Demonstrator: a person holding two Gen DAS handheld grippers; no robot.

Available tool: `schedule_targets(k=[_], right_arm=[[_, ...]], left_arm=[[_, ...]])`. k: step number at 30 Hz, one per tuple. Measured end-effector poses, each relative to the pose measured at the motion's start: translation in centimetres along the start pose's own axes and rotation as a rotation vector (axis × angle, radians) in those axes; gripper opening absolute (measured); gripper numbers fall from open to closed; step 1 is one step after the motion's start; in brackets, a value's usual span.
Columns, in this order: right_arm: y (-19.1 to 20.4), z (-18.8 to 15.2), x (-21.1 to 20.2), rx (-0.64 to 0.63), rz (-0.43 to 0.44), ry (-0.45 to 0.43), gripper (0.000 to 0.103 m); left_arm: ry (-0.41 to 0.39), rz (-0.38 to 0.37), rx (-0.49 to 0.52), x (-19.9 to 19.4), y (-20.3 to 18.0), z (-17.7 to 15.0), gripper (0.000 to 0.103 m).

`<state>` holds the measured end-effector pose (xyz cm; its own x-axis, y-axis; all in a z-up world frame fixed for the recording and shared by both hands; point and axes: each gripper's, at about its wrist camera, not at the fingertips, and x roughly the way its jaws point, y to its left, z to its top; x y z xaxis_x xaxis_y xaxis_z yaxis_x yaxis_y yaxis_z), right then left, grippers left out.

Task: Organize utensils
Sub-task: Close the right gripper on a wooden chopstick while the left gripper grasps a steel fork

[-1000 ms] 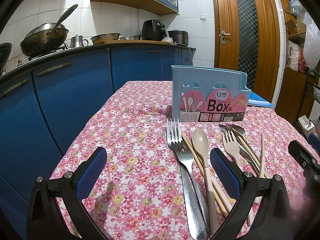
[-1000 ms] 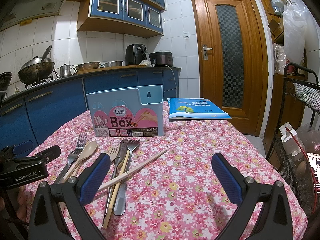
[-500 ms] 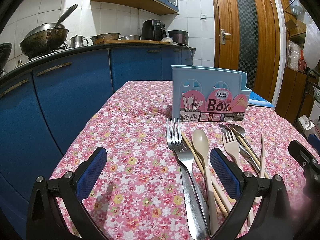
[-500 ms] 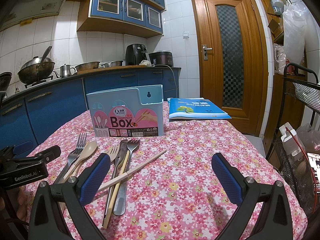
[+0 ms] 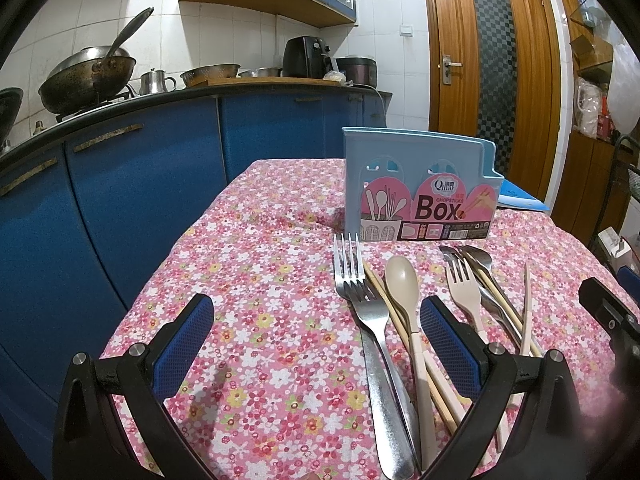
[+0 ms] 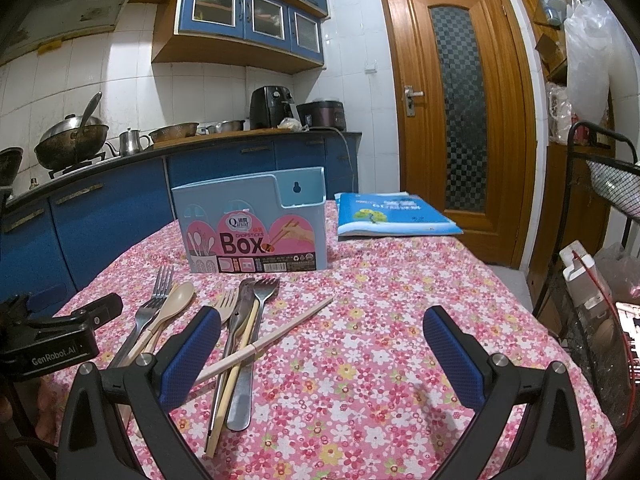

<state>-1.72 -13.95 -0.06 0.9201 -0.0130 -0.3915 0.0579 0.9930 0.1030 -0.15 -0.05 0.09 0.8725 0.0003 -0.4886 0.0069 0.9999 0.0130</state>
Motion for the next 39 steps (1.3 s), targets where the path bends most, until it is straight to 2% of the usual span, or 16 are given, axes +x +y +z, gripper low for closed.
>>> schedule_targets(k=[5, 9, 12, 16, 20, 24, 28, 32, 34, 37, 39], right_arm=[[-0.9, 0.6, 1.0, 0.03, 0.019, 0.071, 0.103], [-0.8, 1.2, 1.5, -0.005, 0.022, 0.134, 0.103], [-0.4, 1.9, 2.3, -0.045, 0.032, 0.209, 0.103], [-0.4, 2.5, 3.7, -0.033, 0.069, 0.318, 0.102], [-0.3, 3.2, 4.9, -0.032, 0.08, 0.388, 0.094], [-0.5, 3.7, 6.2, 0.003, 0.116, 0.458, 0.08], [-0.9, 3.7, 7.7, 0.05, 0.126, 0.532, 0.07], [-1.3, 3.3, 8.9, 0.093, 0.127, 0.578, 0.064], [-1.5, 3.2, 9.4, 0.111, 0.129, 0.602, 0.062], [-1.5, 3.4, 10.0, 0.112, 0.132, 0.614, 0.057], [-1.3, 3.5, 10.3, 0.11, 0.147, 0.629, 0.054]], left_arm=[[0.026, -0.006, 0.008, 0.6, 0.2, 0.3, 0.103], [0.045, 0.018, 0.047, 0.7, 0.4, 0.7, 0.103], [0.071, 0.028, 0.086, 0.9, 0.5, 1.1, 0.103], [0.105, 0.031, 0.129, 1.3, 0.6, 1.7, 0.103], [0.155, 0.005, 0.131, 1.9, 0.7, 2.1, 0.103], [0.244, -0.051, 0.083, 3.2, 1.2, 2.3, 0.095], [0.331, -0.097, 0.014, 4.9, 1.7, 2.1, 0.092], [0.351, -0.158, -0.004, 5.3, 1.4, 2.1, 0.09], [0.364, -0.187, 0.0, 5.3, 1.0, 2.2, 0.088], [0.403, -0.217, 0.001, 5.9, 0.3, 2.4, 0.072], [0.445, -0.236, -0.018, 6.7, 0.0, 2.3, 0.058]])
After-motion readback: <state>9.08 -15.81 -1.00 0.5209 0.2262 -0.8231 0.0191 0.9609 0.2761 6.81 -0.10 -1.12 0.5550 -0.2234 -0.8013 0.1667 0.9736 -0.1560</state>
